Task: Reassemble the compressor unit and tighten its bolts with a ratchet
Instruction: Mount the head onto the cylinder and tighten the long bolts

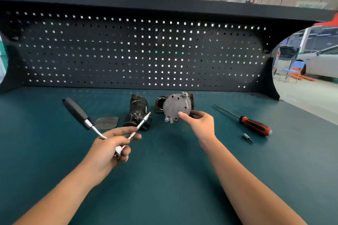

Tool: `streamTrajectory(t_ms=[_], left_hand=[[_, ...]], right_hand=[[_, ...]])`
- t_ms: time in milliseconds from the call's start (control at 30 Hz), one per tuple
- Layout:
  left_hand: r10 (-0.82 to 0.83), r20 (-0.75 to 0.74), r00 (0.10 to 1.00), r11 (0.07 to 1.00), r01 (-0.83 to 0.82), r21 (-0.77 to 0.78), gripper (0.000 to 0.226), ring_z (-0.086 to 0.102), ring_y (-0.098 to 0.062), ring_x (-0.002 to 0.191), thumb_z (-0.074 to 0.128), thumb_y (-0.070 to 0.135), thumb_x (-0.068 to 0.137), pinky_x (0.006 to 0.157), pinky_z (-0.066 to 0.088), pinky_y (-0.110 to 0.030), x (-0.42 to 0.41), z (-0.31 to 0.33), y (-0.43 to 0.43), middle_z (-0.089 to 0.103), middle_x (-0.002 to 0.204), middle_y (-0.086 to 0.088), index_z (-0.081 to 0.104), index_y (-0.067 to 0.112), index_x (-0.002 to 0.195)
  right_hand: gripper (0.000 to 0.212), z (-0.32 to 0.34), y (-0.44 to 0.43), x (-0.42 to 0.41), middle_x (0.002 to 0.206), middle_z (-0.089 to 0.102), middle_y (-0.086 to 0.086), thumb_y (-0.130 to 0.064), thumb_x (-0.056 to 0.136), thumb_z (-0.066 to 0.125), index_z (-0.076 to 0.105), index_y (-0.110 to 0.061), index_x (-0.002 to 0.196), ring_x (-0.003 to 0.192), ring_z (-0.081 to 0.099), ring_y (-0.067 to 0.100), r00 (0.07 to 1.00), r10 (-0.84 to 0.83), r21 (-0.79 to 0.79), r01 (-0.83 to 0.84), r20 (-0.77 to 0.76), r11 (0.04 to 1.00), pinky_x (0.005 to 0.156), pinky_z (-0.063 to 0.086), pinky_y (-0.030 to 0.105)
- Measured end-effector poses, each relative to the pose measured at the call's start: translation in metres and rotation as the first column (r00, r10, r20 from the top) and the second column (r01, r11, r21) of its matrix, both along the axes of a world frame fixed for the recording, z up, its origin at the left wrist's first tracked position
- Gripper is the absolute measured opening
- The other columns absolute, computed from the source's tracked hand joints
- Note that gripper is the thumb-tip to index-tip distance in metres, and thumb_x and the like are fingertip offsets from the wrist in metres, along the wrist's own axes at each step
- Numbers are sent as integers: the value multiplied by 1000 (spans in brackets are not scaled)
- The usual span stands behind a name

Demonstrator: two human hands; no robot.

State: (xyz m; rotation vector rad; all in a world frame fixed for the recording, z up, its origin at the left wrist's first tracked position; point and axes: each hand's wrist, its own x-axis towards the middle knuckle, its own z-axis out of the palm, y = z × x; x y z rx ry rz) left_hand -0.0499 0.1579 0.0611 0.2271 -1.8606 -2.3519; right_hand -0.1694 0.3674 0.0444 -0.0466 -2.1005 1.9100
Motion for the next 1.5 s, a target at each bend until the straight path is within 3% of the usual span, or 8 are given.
streamTrajectory(t_ms=[267,567,667,767,867,1000,1200,1500], left_hand=[[25,-105,994,996,-16,87,37,37,-11,34,39,-14,82,33,32,-19,3,13,-10,72,84,-14,71,4,79],[73,6,997,997,-73,4,31,38,-10,33,40,-13,84,33,31,-16,0,6,-5,72,77,-11,68,0,81],[54,11,999,958,-48,-282,33,39,-10,32,43,-11,87,34,32,-17,2,-2,-5,71,76,-6,69,8,76],[-23,-56,998,466,-39,-884,20,57,-3,63,53,15,90,63,45,-25,4,-8,-7,66,90,13,63,32,84],[-77,72,994,-20,70,-997,31,52,-8,111,45,56,88,92,39,-23,5,-8,-2,36,126,23,46,43,116],[-129,19,991,212,46,-976,7,48,-2,114,48,43,91,92,37,-15,3,-10,3,48,113,24,54,46,88],[-52,-120,991,741,-42,-670,26,51,7,45,62,18,86,51,35,-17,-29,9,6,57,46,22,71,38,71],[74,-271,960,873,-194,-448,15,52,-17,63,67,8,81,67,44,-28,-165,37,40,62,70,-2,66,22,74]], right_hand=[[39,62,9,-17,61,57,0,-39,62,82,56,-9,59,59,51,13,995,-86,-3,86,-55,996,56,40,22],[50,127,10,-60,92,61,14,-39,70,77,57,0,95,81,60,27,999,-35,129,32,23,991,73,51,34],[43,144,4,-73,93,58,9,-37,74,72,53,-4,95,79,56,24,998,-28,163,19,49,986,61,44,29],[40,153,-1,-83,92,57,9,-35,75,71,53,-7,96,71,54,22,996,-28,174,14,79,985,49,36,26],[37,160,5,-89,80,59,8,-35,77,70,53,-9,95,45,54,16,992,-41,187,18,119,982,42,35,21],[28,163,16,-98,64,55,5,-34,79,69,53,-12,75,30,48,11,990,-35,200,6,140,980,35,31,12],[32,162,18,-115,66,56,4,-39,77,69,50,-13,73,37,52,13,993,-44,211,20,110,977,39,33,18],[36,158,24,-142,66,59,5,-43,78,67,56,-9,81,31,50,10,993,-52,212,28,108,977,38,35,17]])
